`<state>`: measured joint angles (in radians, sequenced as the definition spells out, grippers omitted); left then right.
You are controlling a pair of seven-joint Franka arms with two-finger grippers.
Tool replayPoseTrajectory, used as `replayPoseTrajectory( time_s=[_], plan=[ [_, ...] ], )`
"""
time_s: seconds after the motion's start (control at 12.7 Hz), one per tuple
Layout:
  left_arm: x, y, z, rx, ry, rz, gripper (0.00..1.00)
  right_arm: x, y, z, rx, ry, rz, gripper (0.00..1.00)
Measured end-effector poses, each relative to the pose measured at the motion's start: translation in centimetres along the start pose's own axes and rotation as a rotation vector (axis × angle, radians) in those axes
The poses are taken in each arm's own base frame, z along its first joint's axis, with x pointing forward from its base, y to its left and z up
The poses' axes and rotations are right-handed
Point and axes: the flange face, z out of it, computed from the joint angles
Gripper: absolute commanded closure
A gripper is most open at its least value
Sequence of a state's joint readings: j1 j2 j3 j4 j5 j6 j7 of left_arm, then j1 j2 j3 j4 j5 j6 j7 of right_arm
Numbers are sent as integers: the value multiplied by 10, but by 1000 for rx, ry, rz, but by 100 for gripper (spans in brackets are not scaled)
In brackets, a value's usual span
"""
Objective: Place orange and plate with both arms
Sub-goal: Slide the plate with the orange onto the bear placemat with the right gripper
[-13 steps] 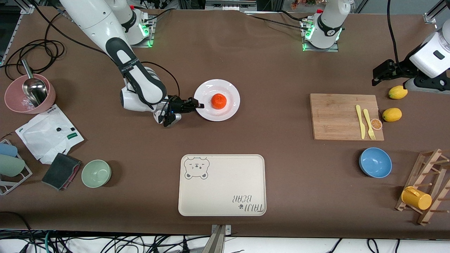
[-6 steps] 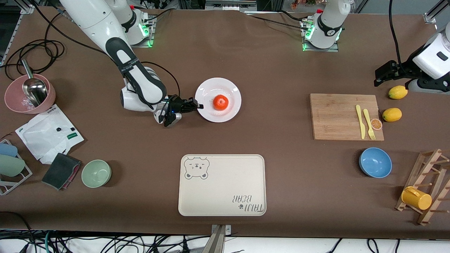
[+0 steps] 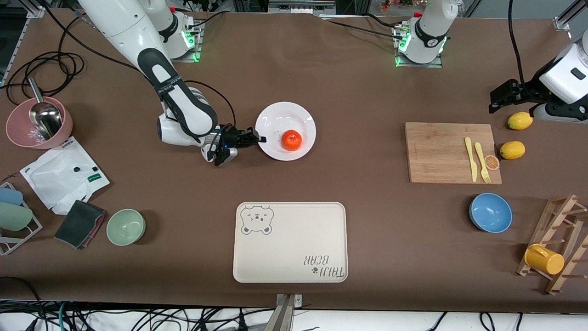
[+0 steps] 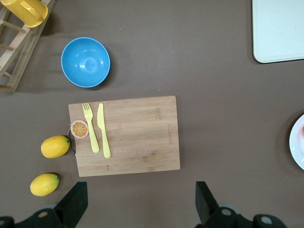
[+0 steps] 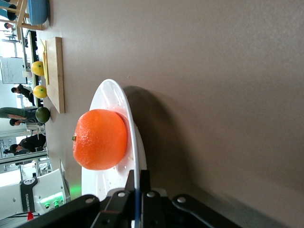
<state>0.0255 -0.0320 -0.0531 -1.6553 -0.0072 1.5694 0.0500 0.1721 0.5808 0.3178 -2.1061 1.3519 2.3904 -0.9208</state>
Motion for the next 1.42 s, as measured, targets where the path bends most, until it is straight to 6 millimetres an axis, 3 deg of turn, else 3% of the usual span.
replayPoseTrajectory(
  time_s=[0.24,0.71,0.87,1.1,1.42],
  plan=[
    [0,0,0,0,0,0,0,26,-15,-12,13,53,-10,100],
    [0,1,0,0,0,1,0,119,-68,-55,86,218,-16,100],
    [0,1,0,0,0,2,0,159,-68,-56,127,267,26,100],
    [0,1,0,0,1,2,0,212,-51,-39,148,323,69,100],
    [0,1,-4,1,8,2,0,247,-26,-24,129,372,70,100]
  ],
)
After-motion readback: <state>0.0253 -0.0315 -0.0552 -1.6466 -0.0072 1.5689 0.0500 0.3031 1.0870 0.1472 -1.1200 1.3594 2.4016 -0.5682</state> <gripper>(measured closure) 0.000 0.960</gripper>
